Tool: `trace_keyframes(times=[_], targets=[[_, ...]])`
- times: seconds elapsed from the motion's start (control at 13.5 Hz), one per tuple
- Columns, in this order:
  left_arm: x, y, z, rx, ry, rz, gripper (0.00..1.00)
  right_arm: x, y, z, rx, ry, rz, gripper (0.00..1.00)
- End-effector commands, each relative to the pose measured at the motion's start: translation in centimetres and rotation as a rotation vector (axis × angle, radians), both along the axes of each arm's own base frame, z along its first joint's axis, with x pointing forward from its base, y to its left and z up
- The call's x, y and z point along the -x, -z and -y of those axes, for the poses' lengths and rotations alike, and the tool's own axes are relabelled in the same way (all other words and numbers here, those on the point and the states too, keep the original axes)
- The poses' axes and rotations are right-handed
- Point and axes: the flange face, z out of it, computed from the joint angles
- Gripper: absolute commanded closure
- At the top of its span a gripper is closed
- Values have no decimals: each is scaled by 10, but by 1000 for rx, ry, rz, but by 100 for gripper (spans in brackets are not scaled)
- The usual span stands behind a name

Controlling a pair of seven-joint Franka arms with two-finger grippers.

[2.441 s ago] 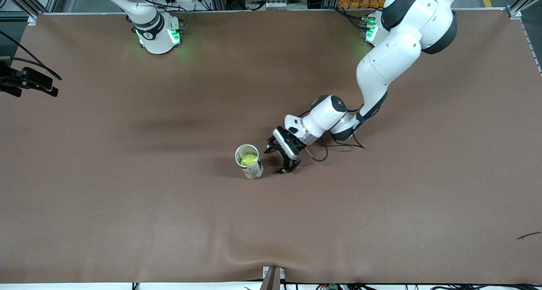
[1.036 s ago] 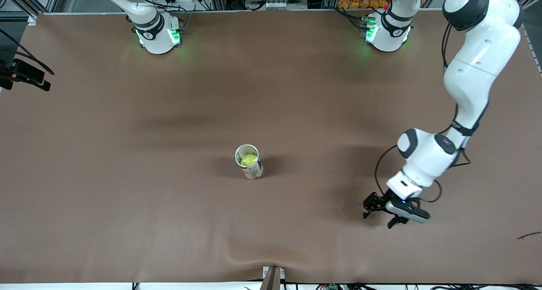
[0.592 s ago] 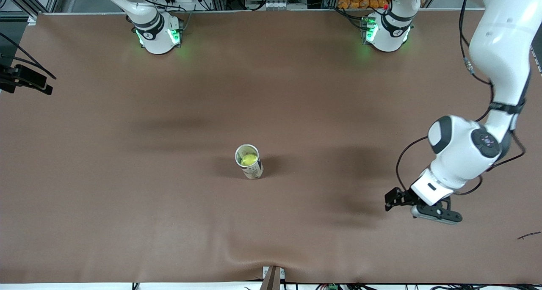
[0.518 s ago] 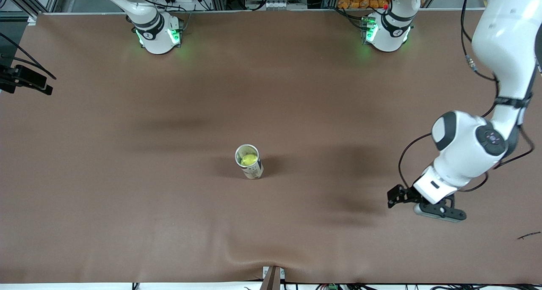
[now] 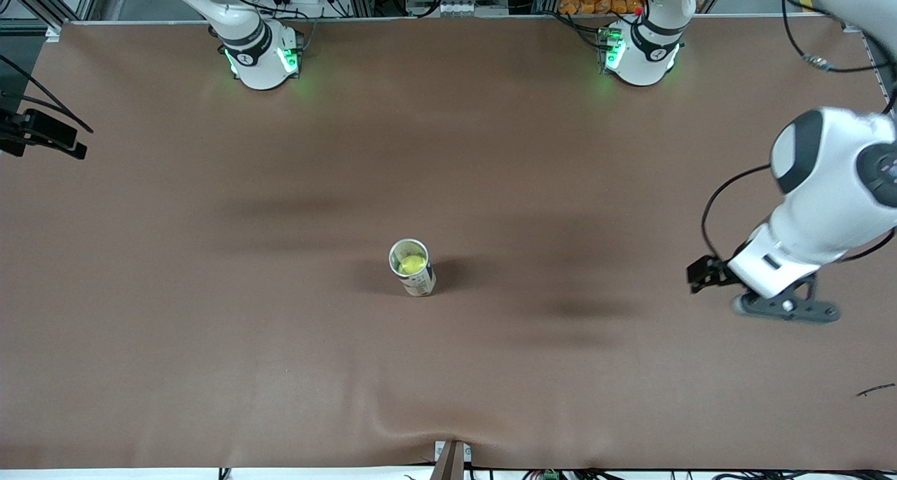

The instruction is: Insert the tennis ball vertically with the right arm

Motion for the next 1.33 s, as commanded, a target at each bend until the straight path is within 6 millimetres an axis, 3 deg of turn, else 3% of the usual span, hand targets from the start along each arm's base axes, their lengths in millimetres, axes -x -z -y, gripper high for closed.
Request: trace_keyframes(times=[0.0,0.37,0.59,0.96,1.26], targets=[[26,-35,-9,-20,-42,-30,0,-4,-8,3,4,18,26,0],[53,-79,-12,-25,-80,-51,0,-5,-7,0,4,10,28,0],[64,-98,-28,-4,-120,-57,0,-5,-8,1,4,13,31,0],[87,-151,-19,-32,-119,-30,0,-4,-9,2,4,15,32,0],[92,-153,-20,20,-129,-69,0,-4,-8,2,4,15,31,0]])
